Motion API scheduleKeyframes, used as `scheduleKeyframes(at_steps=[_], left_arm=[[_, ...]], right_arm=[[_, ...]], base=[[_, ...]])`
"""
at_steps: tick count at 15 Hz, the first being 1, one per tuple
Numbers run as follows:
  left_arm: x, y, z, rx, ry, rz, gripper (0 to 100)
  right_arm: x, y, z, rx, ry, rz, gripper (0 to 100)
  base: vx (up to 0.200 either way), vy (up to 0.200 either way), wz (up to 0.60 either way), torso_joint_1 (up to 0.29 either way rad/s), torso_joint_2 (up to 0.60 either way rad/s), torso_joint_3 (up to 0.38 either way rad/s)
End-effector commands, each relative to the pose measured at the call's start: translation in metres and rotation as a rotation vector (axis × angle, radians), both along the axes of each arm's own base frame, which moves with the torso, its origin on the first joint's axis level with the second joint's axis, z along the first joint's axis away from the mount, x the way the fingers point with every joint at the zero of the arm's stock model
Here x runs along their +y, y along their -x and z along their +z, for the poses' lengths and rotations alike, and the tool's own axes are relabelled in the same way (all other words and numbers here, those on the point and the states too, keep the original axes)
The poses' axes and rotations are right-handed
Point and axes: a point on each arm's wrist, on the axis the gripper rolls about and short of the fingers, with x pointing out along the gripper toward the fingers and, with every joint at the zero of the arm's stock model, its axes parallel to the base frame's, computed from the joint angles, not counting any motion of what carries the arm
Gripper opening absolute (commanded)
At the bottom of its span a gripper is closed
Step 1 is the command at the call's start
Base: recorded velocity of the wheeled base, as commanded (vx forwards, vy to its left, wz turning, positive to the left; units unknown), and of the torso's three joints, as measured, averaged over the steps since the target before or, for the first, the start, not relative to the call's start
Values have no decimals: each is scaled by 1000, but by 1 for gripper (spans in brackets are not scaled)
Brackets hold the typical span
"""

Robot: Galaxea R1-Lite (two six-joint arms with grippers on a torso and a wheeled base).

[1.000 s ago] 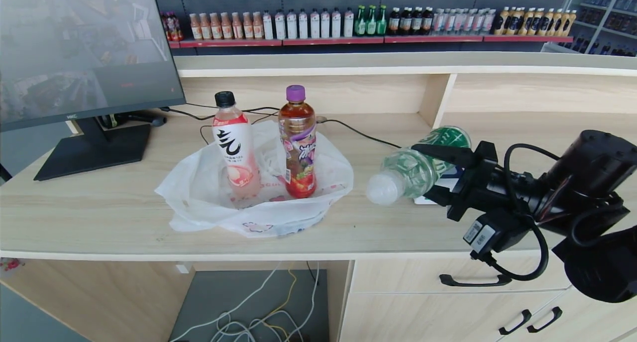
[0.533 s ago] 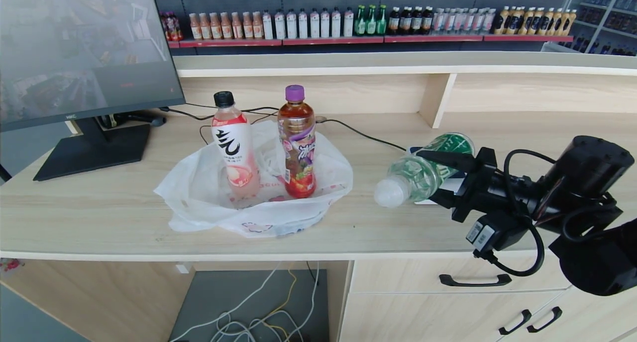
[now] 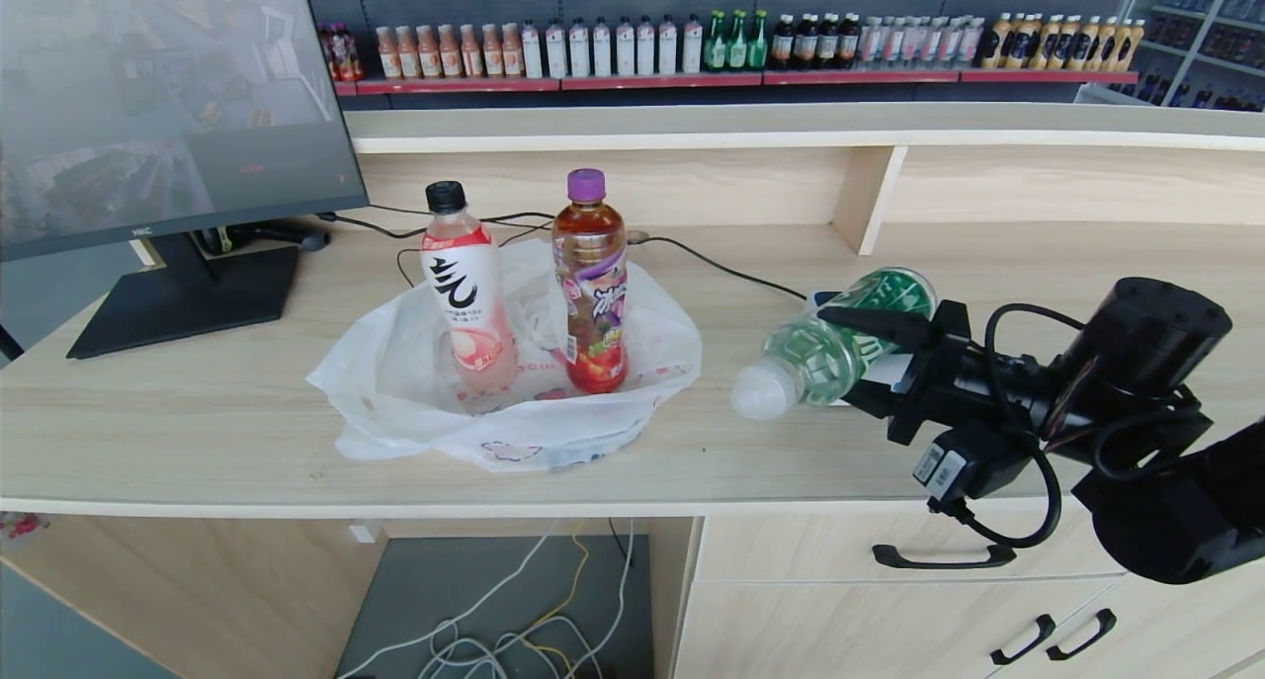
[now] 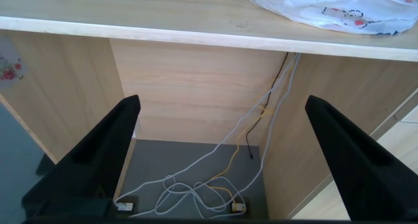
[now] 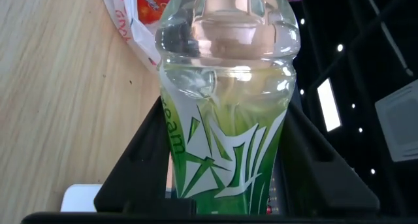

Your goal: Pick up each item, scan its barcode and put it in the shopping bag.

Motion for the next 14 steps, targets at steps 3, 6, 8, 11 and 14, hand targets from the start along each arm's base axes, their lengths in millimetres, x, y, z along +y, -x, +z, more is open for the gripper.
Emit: scheduleKeyframes(at_steps=[3,6,8,11,14], left_arm=[[0,0,0,0,0,0,100],[0,0,0,0,0,0,100],[0,0,0,0,0,0,100],[0,0,0,0,0,0,100],[0,0,0,0,0,0,100]], right_arm=[[0,-2,-3,3,-1,2,0],[0,-2,-2,1,-2,2,0],[0,-1,-1,-2,-3,2,0],[0,-2,-2,-8,-4,2,0],[0,-1,-2,-9,-4,2,0]], base=[[0,0,0,0,0,0],[0,0,0,0,0,0],[0,0,0,0,0,0],[0,0,0,0,0,0],[0,0,0,0,0,0]])
